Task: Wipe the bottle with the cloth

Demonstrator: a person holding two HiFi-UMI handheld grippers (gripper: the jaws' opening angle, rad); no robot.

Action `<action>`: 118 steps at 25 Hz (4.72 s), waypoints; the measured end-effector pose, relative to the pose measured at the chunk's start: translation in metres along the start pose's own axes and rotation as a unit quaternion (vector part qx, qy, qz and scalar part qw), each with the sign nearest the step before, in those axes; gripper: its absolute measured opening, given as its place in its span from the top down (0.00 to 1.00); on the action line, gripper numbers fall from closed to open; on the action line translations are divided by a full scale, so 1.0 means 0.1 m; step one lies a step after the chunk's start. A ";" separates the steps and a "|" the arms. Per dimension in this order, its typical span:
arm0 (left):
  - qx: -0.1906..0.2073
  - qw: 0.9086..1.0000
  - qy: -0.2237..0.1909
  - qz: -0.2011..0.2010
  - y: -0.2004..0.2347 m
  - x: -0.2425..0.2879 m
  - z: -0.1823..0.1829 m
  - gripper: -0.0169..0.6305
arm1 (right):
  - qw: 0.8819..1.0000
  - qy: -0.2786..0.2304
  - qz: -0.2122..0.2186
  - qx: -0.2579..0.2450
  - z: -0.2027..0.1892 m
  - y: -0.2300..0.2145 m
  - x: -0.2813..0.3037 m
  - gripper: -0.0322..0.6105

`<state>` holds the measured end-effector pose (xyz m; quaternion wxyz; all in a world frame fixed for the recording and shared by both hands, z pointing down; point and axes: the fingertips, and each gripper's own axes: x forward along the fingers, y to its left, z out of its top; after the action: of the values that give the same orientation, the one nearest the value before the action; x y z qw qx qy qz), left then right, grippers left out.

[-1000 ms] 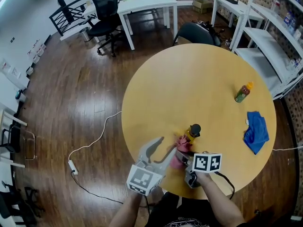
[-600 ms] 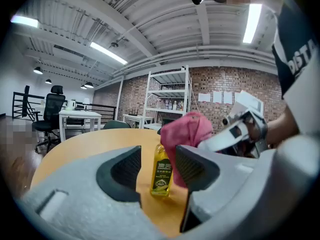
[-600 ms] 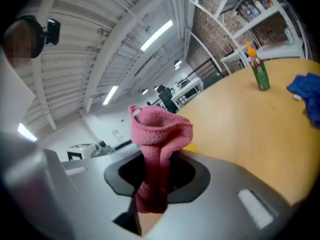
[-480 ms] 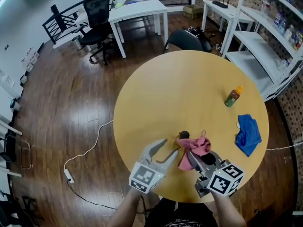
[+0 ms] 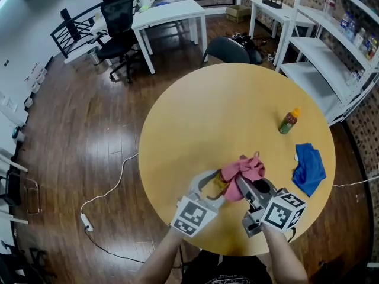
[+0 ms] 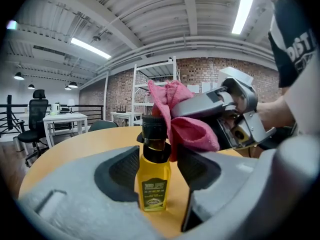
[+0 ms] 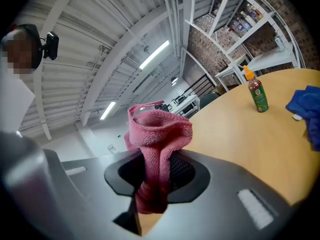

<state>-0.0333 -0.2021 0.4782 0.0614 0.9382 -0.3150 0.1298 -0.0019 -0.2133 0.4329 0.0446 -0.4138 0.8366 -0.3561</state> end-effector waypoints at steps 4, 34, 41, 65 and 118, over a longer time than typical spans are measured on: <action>-0.004 1.000 -0.001 0.000 -0.02 0.06 0.02 0.62 | 0.999 0.025 -0.003 -0.042 0.13 -0.14 0.09 0.80; 0.006 1.000 -0.005 0.007 -0.05 0.09 0.01 0.74 | 0.980 0.119 0.042 -0.154 0.30 -0.07 0.48 0.80; 0.008 1.000 -0.003 0.007 -0.07 0.07 0.02 0.74 | 0.954 0.148 0.062 -0.253 0.40 0.25 0.78 0.80; 0.005 1.000 -0.001 0.008 0.01 0.01 0.02 0.74 | 0.992 -0.015 0.085 -0.088 0.75 0.27 0.01 0.80; -0.026 0.999 -0.045 0.001 -0.16 -0.33 1.42 0.76 | 0.978 0.095 0.060 0.176 -0.97 -0.53 0.15 0.80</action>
<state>-0.0200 -0.1988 0.3320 0.0715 0.9407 -0.3220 0.0790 -0.0121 -0.1914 0.5416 0.0581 -0.3131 0.7843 -0.5324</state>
